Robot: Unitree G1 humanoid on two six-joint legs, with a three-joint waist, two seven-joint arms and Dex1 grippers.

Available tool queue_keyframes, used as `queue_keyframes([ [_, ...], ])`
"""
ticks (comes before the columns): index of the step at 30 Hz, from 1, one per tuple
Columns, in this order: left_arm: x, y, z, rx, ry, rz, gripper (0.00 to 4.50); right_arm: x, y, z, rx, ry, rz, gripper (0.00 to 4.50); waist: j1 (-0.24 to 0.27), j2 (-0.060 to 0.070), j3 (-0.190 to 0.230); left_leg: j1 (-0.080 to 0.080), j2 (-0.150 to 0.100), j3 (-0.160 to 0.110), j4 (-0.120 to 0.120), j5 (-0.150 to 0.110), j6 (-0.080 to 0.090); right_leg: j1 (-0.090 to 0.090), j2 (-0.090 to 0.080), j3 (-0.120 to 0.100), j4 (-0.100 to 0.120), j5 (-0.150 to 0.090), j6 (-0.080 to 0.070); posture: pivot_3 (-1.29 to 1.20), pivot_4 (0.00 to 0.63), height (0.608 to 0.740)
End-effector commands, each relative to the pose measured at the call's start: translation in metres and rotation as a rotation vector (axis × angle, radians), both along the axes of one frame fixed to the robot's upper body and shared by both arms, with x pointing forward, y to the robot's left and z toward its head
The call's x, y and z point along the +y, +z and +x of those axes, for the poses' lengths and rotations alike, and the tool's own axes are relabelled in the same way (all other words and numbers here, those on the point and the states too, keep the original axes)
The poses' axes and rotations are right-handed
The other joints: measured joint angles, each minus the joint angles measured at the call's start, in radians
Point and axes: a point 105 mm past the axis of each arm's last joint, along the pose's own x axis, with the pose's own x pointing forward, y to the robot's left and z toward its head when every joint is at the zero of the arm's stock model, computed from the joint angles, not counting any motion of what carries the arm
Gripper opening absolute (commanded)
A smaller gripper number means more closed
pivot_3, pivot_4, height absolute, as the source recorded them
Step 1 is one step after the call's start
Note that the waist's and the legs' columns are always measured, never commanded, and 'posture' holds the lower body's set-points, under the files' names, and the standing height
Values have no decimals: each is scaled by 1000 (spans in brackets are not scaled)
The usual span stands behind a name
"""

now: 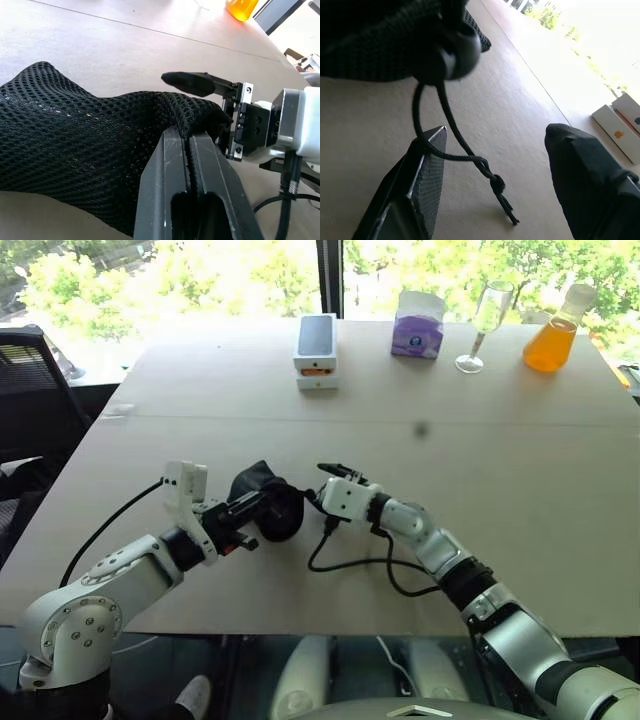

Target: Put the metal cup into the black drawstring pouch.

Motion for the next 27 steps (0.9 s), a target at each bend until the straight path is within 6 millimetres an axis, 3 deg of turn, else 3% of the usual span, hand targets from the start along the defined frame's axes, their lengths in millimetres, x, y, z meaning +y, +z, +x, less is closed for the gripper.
queue_keyframes([
  [1,-1,13,-4,-59,-6,-1,0,2,13,1,-54,18,29,2313,0,0,0,0,0,0,0,0,0,0,0,0,0,0,0,0,150,740],
  [4,-3,12,-7,-56,-11,-11,0,8,22,-2,-48,51,80,1144,-2,0,0,0,0,0,0,0,0,0,0,0,0,0,0,0,150,740],
  [8,-4,10,-10,-56,-5,-18,0,14,29,-8,-55,91,104,54,-7,0,0,0,0,0,0,0,0,0,0,0,0,0,0,0,150,740],
  [14,-5,9,-10,-63,9,-26,0,3,36,2,-90,54,95,54,-13,0,0,0,0,0,0,0,0,0,0,0,0,0,0,0,150,740],
  [16,-5,8,-9,-65,9,-21,0,-5,47,10,-121,21,105,54,-14,0,0,0,0,0,0,0,0,0,0,0,0,0,0,0,150,740],
  [19,-10,20,-3,-137,17,-32,0,-25,80,25,-201,-52,145,54,-14,0,0,0,0,0,0,0,0,0,0,0,0,0,0,0,150,740],
  [22,-24,32,-7,-203,-43,-83,888,-38,105,30,-260,-77,165,0,-14,0,0,0,0,0,0,0,0,0,0,0,0,0,0,0,150,740],
  [27,-47,48,-9,-316,-79,-11,3274,-49,147,28,-346,-65,169,0,-16,0,1,-1,0,1,-1,0,0,0,0,1,0,0,0,0,150,740],
])
